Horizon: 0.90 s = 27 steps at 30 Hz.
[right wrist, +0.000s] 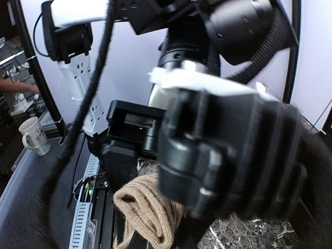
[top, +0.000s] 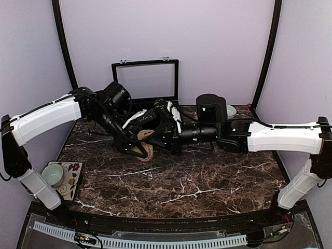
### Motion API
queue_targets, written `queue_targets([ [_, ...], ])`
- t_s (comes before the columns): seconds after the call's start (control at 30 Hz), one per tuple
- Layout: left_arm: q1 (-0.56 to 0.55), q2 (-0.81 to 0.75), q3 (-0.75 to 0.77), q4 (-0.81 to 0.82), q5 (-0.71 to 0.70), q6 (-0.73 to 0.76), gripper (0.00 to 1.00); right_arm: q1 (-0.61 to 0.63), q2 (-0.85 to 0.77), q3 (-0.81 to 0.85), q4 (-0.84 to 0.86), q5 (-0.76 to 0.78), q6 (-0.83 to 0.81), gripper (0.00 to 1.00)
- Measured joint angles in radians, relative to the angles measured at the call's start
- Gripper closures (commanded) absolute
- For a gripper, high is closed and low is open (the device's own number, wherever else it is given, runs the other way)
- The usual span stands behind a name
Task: Roll the socks
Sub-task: Roll the sock.
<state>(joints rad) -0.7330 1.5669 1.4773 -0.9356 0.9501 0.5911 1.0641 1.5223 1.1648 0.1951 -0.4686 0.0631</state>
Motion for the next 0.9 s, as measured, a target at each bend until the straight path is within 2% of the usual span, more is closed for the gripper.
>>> queue_targets([
  [0.17,-0.014,-0.079,-0.021,0.117,-0.205,-0.031,0.41,0.033,0.005,-0.043,0.079,0.159,0.08,1.0],
  [0.33,-0.035,-0.117,-0.076,0.189,-0.369,-0.024,0.45,0.084,0.04,-0.045,0.144,0.336,0.138,1.0],
  [0.6,-0.069,-0.143,-0.16,0.245,-0.534,0.007,0.58,0.112,0.079,-0.062,0.188,0.474,0.23,1.0],
  [0.87,-0.077,-0.165,-0.164,0.291,-0.674,0.01,0.93,0.108,0.107,-0.076,0.3,0.498,0.34,1.0],
  [0.9,-0.077,-0.166,-0.164,0.29,-0.685,0.008,0.98,0.107,0.112,-0.076,0.308,0.496,0.349,0.95],
])
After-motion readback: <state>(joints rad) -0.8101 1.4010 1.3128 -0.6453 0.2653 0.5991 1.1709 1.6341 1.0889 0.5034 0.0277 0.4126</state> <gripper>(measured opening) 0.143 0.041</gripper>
